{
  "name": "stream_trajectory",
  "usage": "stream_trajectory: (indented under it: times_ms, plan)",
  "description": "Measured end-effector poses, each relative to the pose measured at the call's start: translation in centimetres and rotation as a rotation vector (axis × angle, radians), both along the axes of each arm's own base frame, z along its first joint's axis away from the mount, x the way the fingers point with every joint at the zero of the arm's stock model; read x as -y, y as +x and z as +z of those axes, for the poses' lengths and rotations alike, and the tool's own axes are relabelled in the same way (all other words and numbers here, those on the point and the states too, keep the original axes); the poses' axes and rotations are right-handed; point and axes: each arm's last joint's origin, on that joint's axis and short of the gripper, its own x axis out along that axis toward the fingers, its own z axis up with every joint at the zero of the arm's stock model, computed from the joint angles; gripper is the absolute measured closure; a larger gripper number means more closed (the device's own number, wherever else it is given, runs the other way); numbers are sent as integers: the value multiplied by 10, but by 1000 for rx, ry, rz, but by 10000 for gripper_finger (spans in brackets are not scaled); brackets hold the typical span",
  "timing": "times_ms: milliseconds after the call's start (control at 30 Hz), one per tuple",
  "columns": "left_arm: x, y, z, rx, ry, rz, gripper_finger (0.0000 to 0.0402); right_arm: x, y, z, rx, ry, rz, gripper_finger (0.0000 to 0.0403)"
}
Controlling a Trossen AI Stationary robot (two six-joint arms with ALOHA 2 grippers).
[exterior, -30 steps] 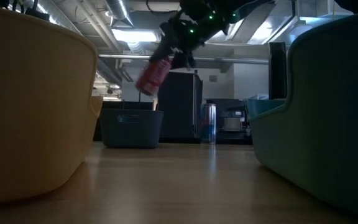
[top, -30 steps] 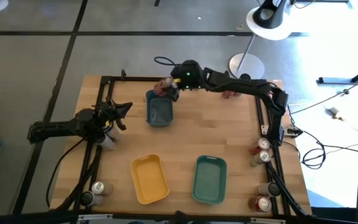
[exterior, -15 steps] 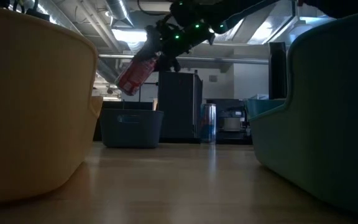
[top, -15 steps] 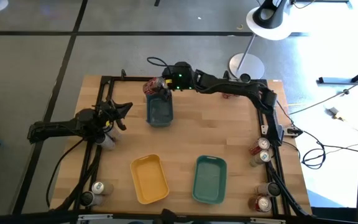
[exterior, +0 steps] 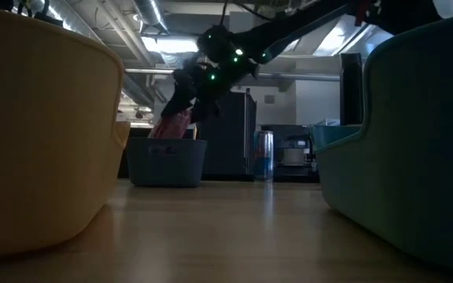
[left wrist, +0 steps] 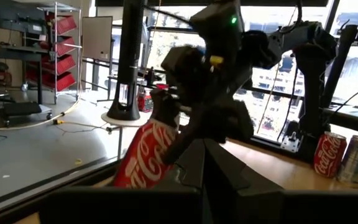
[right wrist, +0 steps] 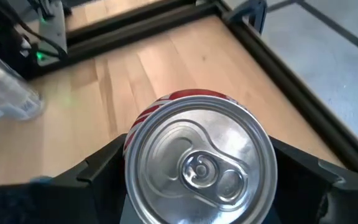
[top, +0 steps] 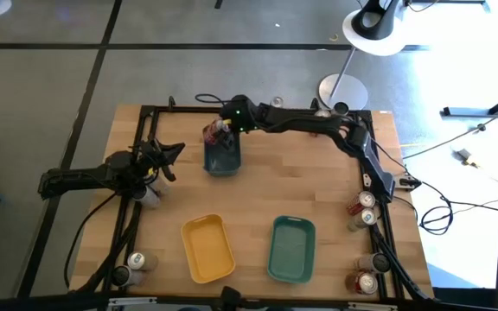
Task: Sort soda cans
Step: Put the red and white soda can into the blue bin
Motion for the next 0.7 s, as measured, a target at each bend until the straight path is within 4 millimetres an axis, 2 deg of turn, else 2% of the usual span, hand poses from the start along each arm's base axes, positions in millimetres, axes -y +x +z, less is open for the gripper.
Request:
stream_trajectory:
  times_ms: [333,533,700]
  plan:
    - [0,0,0,8,-16,-2,402,2,4,-26,-64,13,-14,107]
    - [0,0,-1,1,-18,-2,402,3,6,-28,-55,10,-14,105]
    - [0,0,-1,2,-18,-2,402,4,8,-33,-54,10,-14,76]
